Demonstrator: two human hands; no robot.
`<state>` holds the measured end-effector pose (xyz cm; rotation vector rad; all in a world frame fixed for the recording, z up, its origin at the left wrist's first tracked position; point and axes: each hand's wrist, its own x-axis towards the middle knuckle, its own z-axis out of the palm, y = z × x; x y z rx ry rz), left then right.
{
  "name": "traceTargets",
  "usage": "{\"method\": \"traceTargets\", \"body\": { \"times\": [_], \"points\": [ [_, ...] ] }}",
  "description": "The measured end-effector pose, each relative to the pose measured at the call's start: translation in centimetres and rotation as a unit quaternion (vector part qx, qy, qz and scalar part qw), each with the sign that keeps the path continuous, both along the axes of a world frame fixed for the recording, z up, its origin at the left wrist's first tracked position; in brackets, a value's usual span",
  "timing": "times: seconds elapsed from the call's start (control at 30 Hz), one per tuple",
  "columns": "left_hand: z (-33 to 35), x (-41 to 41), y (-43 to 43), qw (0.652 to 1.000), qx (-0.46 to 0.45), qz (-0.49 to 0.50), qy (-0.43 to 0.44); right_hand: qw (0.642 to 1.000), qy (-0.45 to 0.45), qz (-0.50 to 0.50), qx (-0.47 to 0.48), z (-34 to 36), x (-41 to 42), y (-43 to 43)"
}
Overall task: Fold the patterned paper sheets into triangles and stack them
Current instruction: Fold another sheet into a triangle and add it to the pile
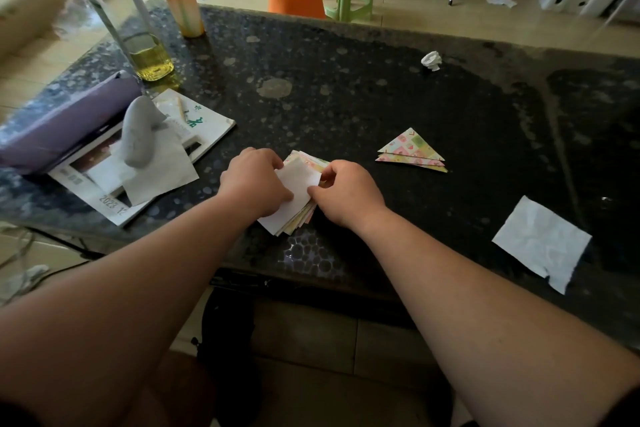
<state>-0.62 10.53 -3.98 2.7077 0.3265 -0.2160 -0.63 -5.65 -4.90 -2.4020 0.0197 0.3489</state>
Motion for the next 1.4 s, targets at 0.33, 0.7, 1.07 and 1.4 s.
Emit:
{"method": "traceTargets", "body": {
  "times": [0.33,0.7,1.07,1.4],
  "points": [
    [2.1,-0.4,-0.6,0.991,-0.109,-0.043,-0.068,0.998,0.019,-0.012,0.062,2.0,-0.4,-1.8],
    [6.3,-2.5,-10.6,0.952,-0.165,-0.217,-0.14,0.979,0.069,-0.11,0.158,8.7,-4.5,-13.3],
    [1.5,-2.2,-12.7,0.949,-0.061,-0.307,0.028,0.988,0.107,-0.066,0.09,3.9,-3.5,-17.6],
    [1.7,0.9,-12.7,0.945,-0.136,-0.292,0.047,0.992,0.11,0.002,0.059,3.3,-2.5,-18.4]
  ]
}}
